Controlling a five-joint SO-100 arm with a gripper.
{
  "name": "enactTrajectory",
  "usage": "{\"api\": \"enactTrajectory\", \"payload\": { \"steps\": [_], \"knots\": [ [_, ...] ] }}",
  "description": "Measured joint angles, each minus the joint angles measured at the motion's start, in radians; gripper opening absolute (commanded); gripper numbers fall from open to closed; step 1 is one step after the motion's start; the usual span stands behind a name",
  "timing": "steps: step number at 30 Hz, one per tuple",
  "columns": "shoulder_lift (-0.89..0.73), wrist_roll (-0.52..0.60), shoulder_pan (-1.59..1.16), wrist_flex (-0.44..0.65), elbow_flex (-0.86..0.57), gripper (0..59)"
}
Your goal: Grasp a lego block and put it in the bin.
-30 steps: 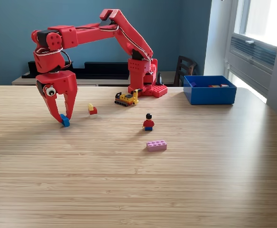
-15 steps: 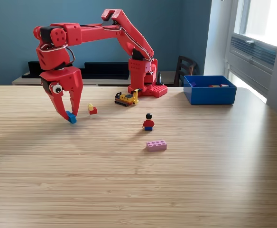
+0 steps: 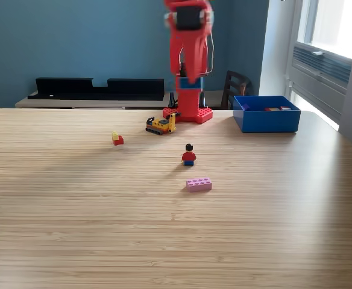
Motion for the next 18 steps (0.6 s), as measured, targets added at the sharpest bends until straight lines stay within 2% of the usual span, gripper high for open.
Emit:
{"api": "enactTrajectory", "payload": {
  "steps": [3, 9, 18],
  "knots": [
    [0.078, 0.000, -0.216, 0.000, 0.124, 0.0],
    [0.094, 0.000, -0.664, 0.000, 0.322, 0.0],
    [0.097, -0.002, -1.137, 0.000, 0.400, 0.0]
  ]
}}
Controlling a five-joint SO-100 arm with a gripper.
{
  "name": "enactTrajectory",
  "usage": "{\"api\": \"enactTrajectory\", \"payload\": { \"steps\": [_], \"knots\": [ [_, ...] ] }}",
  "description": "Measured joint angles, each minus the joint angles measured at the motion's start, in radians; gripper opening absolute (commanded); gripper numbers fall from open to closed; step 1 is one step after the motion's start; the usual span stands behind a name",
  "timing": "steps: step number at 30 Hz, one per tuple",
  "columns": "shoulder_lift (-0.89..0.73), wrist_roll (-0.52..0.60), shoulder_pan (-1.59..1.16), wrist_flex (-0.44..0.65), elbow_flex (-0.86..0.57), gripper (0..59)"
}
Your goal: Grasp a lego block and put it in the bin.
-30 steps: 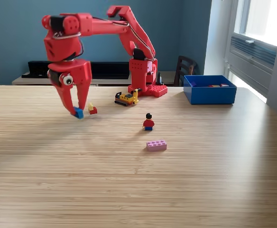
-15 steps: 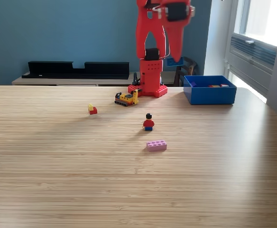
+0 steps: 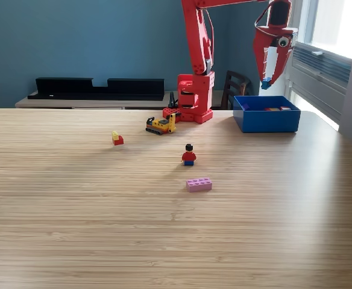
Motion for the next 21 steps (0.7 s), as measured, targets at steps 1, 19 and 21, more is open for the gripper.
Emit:
{"api": "enactTrajectory", "payload": {
  "steps": [1, 19, 21],
  "knots": [
    [0.000, 0.000, -0.018, 0.000, 0.002, 0.0],
    [-0.339, -0.067, -0.048, 0.000, -0.110, 16.8],
    [-0.354, -0.084, -0.048, 0.000, -0.127, 21.9]
  ]
}}
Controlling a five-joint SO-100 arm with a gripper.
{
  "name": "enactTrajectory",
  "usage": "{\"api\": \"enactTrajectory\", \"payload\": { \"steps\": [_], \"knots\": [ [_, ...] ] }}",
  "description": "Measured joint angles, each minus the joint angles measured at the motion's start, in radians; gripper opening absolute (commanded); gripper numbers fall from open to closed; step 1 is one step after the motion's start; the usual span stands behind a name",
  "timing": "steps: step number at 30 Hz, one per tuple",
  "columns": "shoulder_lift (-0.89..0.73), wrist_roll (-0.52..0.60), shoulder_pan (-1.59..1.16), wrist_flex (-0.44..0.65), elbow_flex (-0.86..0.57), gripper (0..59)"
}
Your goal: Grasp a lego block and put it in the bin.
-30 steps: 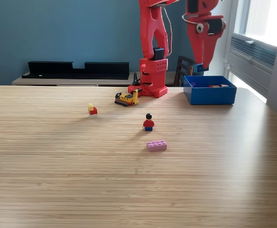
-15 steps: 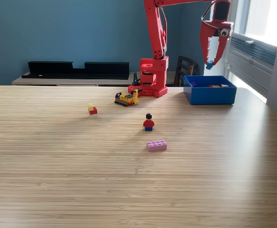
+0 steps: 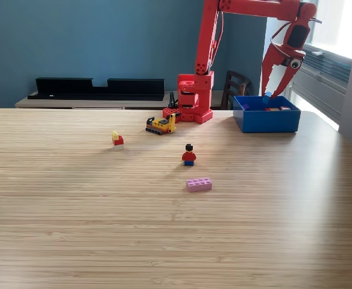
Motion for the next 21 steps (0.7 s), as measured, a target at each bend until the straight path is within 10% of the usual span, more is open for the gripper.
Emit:
{"api": "enactTrajectory", "payload": {
  "steps": [7, 12, 21],
  "knots": [
    [-0.011, -0.038, 0.023, 0.043, -0.100, 21.3],
    [-0.012, -0.055, 0.081, 0.049, -0.176, 0.0],
    [-0.012, 0.002, 0.423, 0.051, -0.345, 0.0]
  ]
}}
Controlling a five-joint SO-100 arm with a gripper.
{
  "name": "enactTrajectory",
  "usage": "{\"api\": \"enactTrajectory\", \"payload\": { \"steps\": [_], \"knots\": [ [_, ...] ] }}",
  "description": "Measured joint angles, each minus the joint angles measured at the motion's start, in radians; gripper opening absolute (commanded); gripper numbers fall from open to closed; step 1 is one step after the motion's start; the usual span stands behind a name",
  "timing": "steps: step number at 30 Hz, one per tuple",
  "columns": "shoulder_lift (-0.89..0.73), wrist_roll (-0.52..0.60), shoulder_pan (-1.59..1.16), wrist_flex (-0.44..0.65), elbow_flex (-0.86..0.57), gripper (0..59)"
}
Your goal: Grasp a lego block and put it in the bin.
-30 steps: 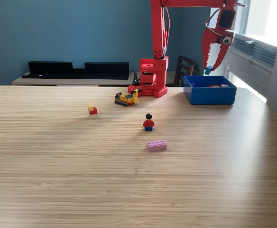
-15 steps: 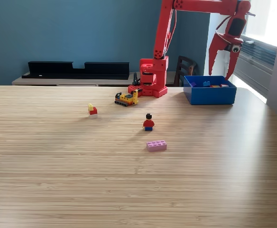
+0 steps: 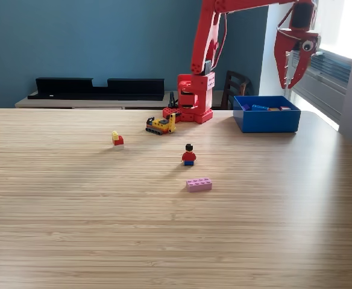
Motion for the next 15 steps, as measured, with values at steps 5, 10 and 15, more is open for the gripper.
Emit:
{"api": "enactTrajectory", "payload": {
  "steps": [5, 10, 15],
  "knots": [
    [0.000, -0.029, 0.319, 0.000, -0.077, 0.0],
    [0.000, -0.072, 0.603, 0.000, -0.153, 0.0],
    [0.000, -0.114, 0.808, 0.000, -0.179, 0.0]
  ]
}}
